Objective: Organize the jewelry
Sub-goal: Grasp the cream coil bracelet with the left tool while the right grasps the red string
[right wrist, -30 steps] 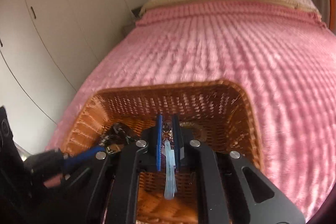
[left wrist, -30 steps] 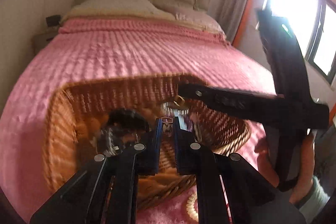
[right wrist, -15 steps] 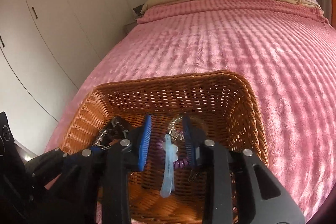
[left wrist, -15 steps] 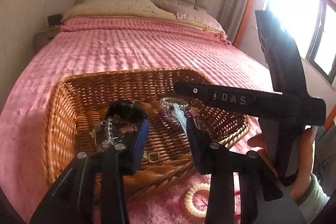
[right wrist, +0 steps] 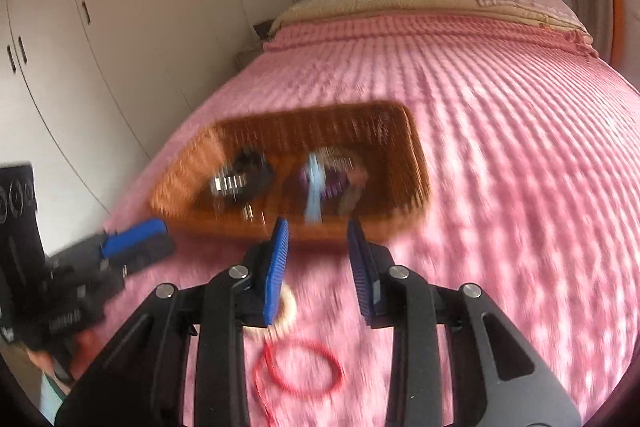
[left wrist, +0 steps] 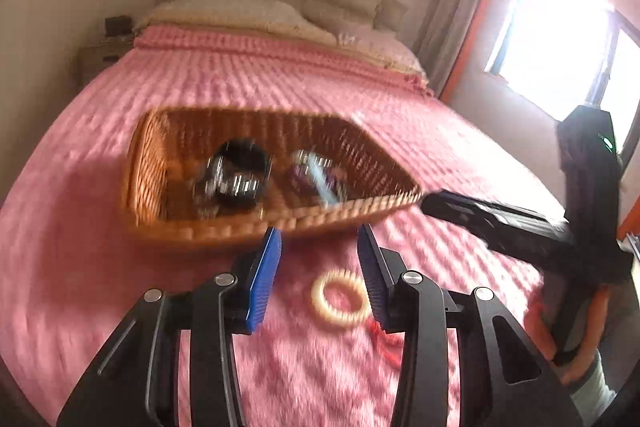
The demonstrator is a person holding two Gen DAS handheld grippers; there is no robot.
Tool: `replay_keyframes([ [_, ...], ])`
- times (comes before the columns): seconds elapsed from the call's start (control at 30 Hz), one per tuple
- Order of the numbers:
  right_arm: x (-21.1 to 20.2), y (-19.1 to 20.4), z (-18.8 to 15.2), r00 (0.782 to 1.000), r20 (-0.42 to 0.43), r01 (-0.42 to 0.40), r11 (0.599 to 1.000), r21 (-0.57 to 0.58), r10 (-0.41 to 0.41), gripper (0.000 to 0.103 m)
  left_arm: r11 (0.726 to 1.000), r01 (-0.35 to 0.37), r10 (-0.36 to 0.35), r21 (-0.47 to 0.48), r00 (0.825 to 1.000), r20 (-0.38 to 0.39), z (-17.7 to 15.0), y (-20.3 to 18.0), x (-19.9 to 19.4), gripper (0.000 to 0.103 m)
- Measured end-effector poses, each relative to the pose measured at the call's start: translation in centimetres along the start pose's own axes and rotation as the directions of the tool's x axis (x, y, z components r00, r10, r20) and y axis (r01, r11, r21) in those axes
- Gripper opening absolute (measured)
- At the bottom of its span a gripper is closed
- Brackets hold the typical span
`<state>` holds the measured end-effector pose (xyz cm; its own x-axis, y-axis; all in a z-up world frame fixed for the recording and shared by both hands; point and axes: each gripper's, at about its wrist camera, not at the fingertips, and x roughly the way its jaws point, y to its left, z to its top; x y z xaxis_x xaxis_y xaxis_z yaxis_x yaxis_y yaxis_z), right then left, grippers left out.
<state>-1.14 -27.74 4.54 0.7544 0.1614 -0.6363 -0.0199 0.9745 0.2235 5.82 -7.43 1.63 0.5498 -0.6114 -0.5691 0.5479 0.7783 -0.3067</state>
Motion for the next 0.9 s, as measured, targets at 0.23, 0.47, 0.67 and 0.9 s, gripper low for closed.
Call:
replay_keyframes([
  [0.23,1.7,0.3,-6.1,0.987,-0.139,0.073,0.995,-0.072,-0.082,0.028,0.997,-0.017,0.007,-0.072,0.992,-0.127,-2.0,0.8,2.8,0.046],
  [0.47,2.4,0.8,-7.5,0.984,-0.162,0.057,0.994,-0.095,-0.072,0.028,0.997,-0.067,0.059,-0.038,0.98,-0.189,-2.3,0.1,4.9,0.044],
  [0.67,2.6,2.0,-8.4,0.981,-0.159,0.088,0.984,-0.154,-0.113,0.027,0.99,-0.134,0.142,0.048,0.96,-0.242,-2.8,-1.2,6.7,0.029],
  [0.9,2.4,1.9,-8.5,0.981,-0.146,0.103,0.982,-0.16,-0.127,0.007,0.987,-0.143,0.155,0.068,0.961,-0.228,-3.0,-1.3,5.7,0.008],
])
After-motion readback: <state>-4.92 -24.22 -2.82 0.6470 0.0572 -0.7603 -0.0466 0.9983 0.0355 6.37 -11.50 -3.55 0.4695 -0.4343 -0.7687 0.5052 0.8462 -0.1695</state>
